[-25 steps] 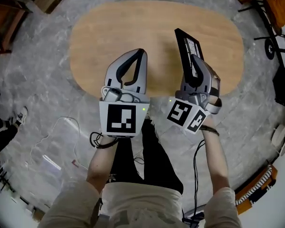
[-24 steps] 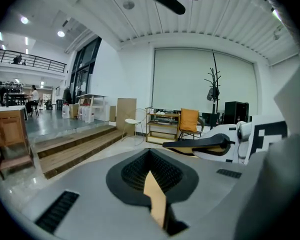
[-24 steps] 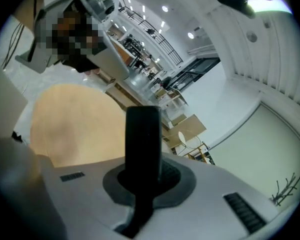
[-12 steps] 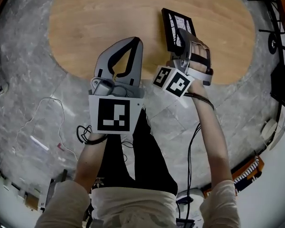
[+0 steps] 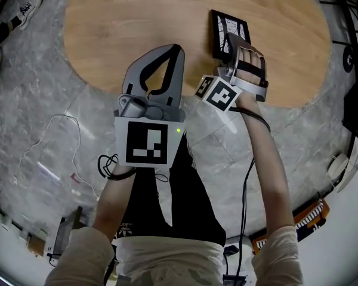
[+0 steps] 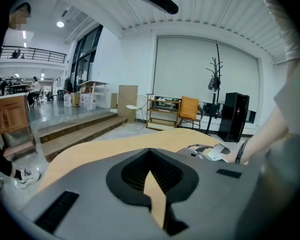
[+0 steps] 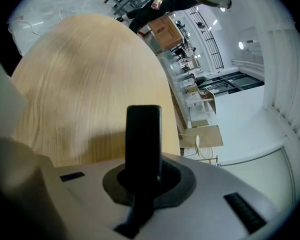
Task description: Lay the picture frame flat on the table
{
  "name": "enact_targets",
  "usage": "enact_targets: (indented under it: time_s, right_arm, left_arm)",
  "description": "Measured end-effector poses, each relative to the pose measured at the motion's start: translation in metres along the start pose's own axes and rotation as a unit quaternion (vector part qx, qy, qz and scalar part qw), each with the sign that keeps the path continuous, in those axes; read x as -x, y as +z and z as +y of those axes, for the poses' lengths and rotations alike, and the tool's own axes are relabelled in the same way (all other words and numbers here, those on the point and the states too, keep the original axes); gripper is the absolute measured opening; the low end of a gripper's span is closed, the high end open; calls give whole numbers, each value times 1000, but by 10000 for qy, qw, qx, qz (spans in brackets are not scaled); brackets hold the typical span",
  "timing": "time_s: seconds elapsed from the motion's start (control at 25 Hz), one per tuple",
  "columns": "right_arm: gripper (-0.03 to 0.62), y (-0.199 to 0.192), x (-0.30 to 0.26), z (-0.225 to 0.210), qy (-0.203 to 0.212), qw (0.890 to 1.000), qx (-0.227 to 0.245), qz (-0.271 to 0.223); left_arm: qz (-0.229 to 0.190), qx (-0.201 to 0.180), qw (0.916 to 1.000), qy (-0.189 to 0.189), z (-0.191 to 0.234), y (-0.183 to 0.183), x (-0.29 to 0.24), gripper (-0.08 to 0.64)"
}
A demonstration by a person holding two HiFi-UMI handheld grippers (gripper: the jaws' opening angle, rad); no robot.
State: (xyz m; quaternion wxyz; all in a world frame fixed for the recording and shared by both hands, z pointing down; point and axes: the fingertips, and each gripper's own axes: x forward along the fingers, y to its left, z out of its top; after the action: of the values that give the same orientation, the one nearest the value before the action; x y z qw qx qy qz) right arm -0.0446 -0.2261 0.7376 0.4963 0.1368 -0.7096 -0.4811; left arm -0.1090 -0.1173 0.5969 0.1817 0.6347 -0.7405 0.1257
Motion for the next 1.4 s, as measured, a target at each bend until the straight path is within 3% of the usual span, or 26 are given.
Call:
enact_targets:
  time_s: [0.4, 0.6, 0.76, 0.92, 1.08, 1.4]
  right_arm:
    - [17, 0, -2, 10, 220, 9990, 375, 40]
    - [34, 0, -1, 19, 860, 9957, 324, -134]
    - [168, 1, 9, 36, 2014, 9791, 156, -242]
    - [206, 2, 13, 39, 2483, 9682, 48, -294]
    - [289, 2, 24, 50, 3227, 9460, 132, -293]
    - [318, -4, 28, 53, 3661, 9298, 193, -329]
  left_arm:
    - [49, -176, 9998, 29, -4, -2, 1, 9]
    - [17, -262, 9997, -27, -6, -2, -1, 9]
    - [-48, -290, 9995, -84, -8, 1, 3, 9]
    - [-26, -263, 9996, -93, -8, -2, 4, 9]
    - [-81, -252, 9996, -100, -6, -2, 5, 9]
    - [-63, -236, 9997, -63, -4, -3, 6, 9]
